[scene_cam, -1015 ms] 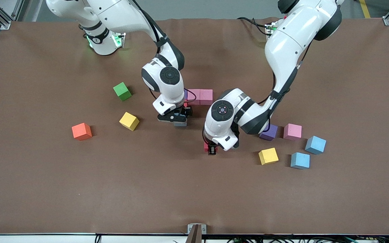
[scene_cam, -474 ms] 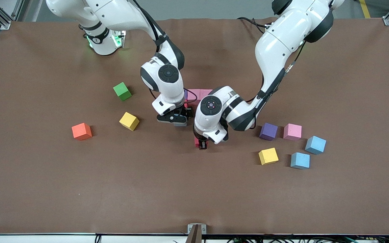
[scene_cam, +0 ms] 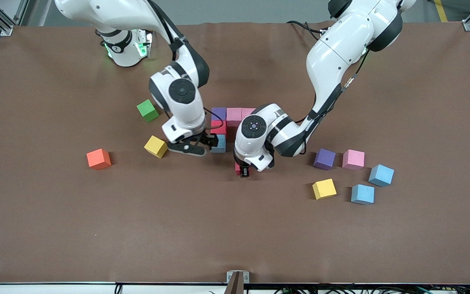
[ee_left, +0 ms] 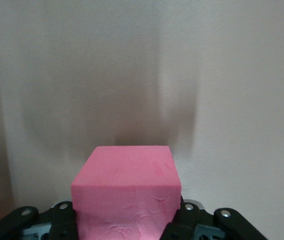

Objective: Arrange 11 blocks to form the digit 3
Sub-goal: 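Open the right gripper off the blue block while the left gripper lowers pink, then grasp the yellow block with the right gripper while the left gripper holds pink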

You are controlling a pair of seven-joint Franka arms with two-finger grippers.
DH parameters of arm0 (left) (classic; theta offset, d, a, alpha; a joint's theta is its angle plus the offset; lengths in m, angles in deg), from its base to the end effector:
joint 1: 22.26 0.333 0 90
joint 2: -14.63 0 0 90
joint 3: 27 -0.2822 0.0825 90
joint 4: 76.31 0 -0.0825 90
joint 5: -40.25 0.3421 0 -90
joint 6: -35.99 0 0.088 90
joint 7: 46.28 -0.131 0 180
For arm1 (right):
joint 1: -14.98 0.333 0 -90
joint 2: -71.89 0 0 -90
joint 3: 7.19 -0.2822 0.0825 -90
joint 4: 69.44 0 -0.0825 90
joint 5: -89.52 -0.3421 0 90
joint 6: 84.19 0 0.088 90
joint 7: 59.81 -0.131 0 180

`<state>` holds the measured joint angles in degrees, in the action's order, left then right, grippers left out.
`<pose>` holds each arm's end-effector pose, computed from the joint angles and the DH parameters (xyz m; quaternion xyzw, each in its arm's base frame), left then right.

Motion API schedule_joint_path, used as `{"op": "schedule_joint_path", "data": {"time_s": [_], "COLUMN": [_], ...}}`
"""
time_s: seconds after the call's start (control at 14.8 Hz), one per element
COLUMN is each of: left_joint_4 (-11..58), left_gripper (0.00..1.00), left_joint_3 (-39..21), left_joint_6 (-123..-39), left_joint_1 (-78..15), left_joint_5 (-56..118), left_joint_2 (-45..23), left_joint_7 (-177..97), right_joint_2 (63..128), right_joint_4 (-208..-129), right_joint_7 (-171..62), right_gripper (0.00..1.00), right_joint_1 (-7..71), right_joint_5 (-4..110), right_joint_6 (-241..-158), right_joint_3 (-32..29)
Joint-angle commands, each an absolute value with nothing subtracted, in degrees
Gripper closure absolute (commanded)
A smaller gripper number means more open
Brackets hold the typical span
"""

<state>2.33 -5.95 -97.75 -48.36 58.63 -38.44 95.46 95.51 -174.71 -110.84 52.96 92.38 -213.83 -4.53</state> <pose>0.5079 -0.4613 0.1708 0.6993 0.7127 -0.0257 0.0489 0.4872 0.3441 0.2784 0.9925 -0.1190 0.0244 0.0163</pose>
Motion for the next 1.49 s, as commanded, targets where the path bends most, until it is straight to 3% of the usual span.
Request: {"op": "schedule_joint_path", "data": {"time_s": [0.0, 0.47, 1.01, 1.42], "left_joint_4": [7.44, 12.98, 12.81, 13.34], "left_gripper": [0.56, 0.56, 0.56, 0.55], "left_joint_3": [-5.73, -4.59, -4.59, -4.59], "left_joint_6": [-99.54, -101.64, -101.83, -101.83], "left_joint_1": [-49.23, -49.86, -51.97, -52.49], "left_joint_5": [59.93, 59.93, 59.85, 59.93], "left_joint_2": [-35.83, -32.93, -33.36, -33.28], "left_joint_7": [96.19, 97.24, 101.11, 101.20], "right_joint_2": [90.88, 87.53, 85.95, 86.65], "right_joint_4": [-177.01, -181.22, -197.83, -199.16], "right_joint_7": [-110.96, -111.40, -113.94, -116.77], "right_gripper": [0.00, 0.00, 0.00, 0.00], "right_joint_1": [49.27, 39.88, 38.36, 38.98], "right_joint_5": [91.10, 91.72, 90.84, 86.28], "right_joint_6": [-209.62, -209.52, -226.56, -227.45], "right_joint_3": [-5.08, -2.45, -2.44, -2.71]}}
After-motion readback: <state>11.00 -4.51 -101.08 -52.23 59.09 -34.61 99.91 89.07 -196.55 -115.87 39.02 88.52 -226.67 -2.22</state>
